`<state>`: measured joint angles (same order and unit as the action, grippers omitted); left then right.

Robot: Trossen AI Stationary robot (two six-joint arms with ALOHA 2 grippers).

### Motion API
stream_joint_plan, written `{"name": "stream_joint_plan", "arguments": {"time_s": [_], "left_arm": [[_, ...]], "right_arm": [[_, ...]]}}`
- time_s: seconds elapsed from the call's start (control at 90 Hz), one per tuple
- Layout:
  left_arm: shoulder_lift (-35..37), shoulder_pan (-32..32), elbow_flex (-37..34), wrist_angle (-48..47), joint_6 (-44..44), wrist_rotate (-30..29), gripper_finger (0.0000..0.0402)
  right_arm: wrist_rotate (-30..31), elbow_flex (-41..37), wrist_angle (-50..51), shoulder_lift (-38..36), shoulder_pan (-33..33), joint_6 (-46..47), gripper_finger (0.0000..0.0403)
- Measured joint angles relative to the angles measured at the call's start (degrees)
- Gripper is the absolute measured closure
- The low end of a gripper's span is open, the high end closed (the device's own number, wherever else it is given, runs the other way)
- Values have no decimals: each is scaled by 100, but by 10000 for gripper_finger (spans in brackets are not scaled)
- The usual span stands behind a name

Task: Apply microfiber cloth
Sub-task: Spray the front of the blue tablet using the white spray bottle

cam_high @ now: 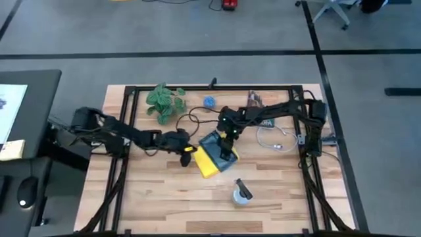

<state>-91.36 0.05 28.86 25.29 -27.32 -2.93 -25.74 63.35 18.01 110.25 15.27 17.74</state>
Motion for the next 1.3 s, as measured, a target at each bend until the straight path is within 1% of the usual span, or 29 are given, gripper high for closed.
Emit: {"name": "stream_joint_plan", "arguments": {"time_s": [0.111,0.2,0.3,0.433,0.511,0.578,0.633,0.767,0.811,0.967,1.067,1.233,1.3], "left_arm": [[-578,91,363,-43,34,107,402],[-912,134,566,-64,34,161,402],[-1113,143,740,-143,30,201,402],[-1142,143,759,-176,34,189,402],[-1062,143,759,-241,77,183,402],[-990,143,761,-332,156,185,402],[-896,142,752,-460,186,193,401],[-598,86,732,-842,270,185,402],[-474,55,726,-986,290,181,402],[18,-36,728,-1541,334,-148,402],[298,-69,728,-1912,408,-338,402],[511,-69,730,-2271,434,-579,402],[517,-69,730,-2329,434,-602,402]], "right_arm": [[-159,0,-161,33,-9,40,186],[-336,-6,-205,42,-27,62,186],[-422,-11,-218,47,-45,99,187],[-517,-13,-245,55,-64,93,189],[-522,-15,-265,55,-65,96,204],[-556,-17,-294,57,-70,134,232],[-604,-15,-360,57,-79,175,264],[-871,17,-479,27,-110,281,357],[-928,24,-498,21,-121,349,376],[-887,-2,-440,-232,-138,280,377],[-715,-24,-341,-540,-148,177,378],[-262,-45,-340,-1035,-211,-173,385],[-218,-216,-628,-1186,-222,-225,385]]}}
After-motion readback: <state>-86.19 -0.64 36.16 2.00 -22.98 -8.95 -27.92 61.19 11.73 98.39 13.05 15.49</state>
